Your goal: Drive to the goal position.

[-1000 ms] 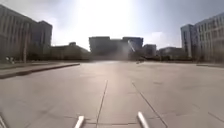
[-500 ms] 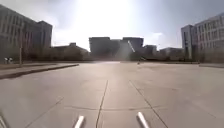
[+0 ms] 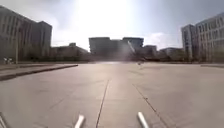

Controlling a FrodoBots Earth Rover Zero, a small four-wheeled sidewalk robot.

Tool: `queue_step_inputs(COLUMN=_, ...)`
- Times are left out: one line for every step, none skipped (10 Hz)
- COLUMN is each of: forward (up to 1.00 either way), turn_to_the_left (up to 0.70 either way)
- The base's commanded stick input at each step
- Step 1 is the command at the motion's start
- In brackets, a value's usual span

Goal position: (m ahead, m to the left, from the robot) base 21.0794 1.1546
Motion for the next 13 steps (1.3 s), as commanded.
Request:
queue_step_inputs(forward=1.0, turn_to_the_left=0.0)
queue_step_inputs(forward=1.0, turn_to_the_left=0.0)
queue_step_inputs(forward=1.0, turn_to_the_left=0.0)
queue_step_inputs(forward=1.0, turn_to_the_left=0.0)
queue_step_inputs(forward=1.0, turn_to_the_left=0.0)
queue_step_inputs(forward=1.0, turn_to_the_left=0.0)
queue_step_inputs(forward=1.0, turn_to_the_left=0.0)
queue_step_inputs(forward=1.0, turn_to_the_left=0.0)
queue_step_inputs(forward=1.0, turn_to_the_left=0.0)
queue_step_inputs(forward=1.0, turn_to_the_left=0.0)
queue_step_inputs(forward=1.0, turn_to_the_left=0.0)
queue_step_inputs(forward=1.0, turn_to_the_left=0.0)
queue_step_inputs(forward=1.0, turn_to_the_left=0.0)
